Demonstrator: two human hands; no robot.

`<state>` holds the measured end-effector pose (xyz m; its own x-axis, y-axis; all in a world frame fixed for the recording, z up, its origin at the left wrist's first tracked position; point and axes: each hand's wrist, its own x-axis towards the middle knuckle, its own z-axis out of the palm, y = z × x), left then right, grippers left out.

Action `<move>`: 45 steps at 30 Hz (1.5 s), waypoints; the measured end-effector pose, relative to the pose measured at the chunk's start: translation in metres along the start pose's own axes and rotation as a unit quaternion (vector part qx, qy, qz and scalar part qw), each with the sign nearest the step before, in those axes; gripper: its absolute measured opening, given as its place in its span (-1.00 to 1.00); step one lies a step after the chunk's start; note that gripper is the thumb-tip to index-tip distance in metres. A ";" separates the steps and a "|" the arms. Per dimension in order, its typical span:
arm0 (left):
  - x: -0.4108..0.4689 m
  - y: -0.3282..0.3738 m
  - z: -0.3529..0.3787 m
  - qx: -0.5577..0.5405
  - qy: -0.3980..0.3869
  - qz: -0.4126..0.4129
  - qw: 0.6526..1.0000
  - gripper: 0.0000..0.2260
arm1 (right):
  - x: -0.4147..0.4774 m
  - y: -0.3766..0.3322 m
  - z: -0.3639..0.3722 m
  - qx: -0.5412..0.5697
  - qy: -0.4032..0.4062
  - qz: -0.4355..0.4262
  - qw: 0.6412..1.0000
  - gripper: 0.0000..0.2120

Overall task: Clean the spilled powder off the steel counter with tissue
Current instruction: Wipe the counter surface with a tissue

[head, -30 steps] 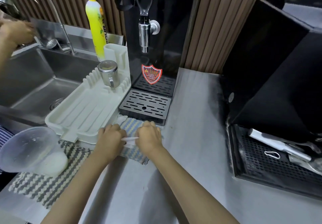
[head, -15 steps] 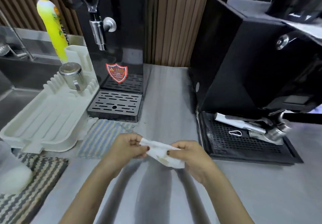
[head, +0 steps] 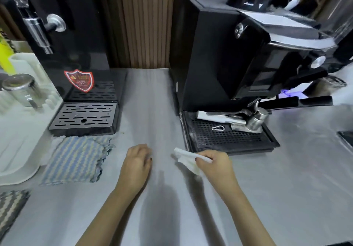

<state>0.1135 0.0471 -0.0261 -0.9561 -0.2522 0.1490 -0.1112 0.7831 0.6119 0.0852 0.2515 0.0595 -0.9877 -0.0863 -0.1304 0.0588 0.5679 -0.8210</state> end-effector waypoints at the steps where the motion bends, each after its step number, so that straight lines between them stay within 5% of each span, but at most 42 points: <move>1: -0.003 -0.005 0.004 0.025 0.006 0.009 1.000 -0.79 | -0.001 -0.002 0.000 -0.054 0.012 -0.039 0.998 -0.81; 5: -0.013 -0.017 0.016 0.104 0.004 -0.017 0.994 -0.69 | -0.004 -0.005 0.019 -0.222 -0.069 -0.143 0.962 -0.76; 9: -0.013 -0.014 0.018 0.126 -0.014 -0.022 0.992 -0.51 | 0.004 -0.007 0.008 -0.072 -0.160 -0.041 0.984 -0.83; 11: -0.013 -0.013 0.018 0.127 -0.021 -0.024 0.991 -0.49 | 0.011 -0.006 0.001 -0.086 -0.198 -0.026 0.976 -0.84; 15: -0.013 -0.014 0.020 0.130 -0.024 -0.028 0.991 -0.52 | 0.027 0.007 0.016 -0.260 -0.145 -0.040 0.954 -0.74; 23: -0.012 -0.015 0.022 0.141 -0.013 -0.031 0.990 -0.36 | 0.010 0.029 0.052 -0.340 0.033 -0.236 0.910 -0.64; 26: -0.012 -0.015 0.022 0.144 -0.014 -0.032 0.989 -0.36 | -0.001 0.037 0.071 -0.350 0.007 -0.285 0.893 -0.61; 31: -0.012 -0.012 0.021 0.136 -0.018 -0.040 0.990 -0.49 | -0.017 0.048 0.095 -0.327 0.045 -0.259 0.908 -0.72; 39: -0.011 -0.009 0.020 0.134 -0.020 -0.039 0.990 -0.46 | -0.015 0.049 0.101 -0.410 0.081 -0.208 0.884 -0.46; 45: -0.012 -0.009 0.020 0.143 -0.018 -0.037 0.989 -0.45 | -0.005 0.046 0.102 -0.391 0.092 -0.259 0.879 -0.67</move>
<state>0.1208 0.0541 -0.0490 -0.9508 -0.2991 0.0808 -0.2492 0.8934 0.3738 0.1076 0.1944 -0.0342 -0.8639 -0.4059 0.2983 -0.4518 0.8862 -0.1026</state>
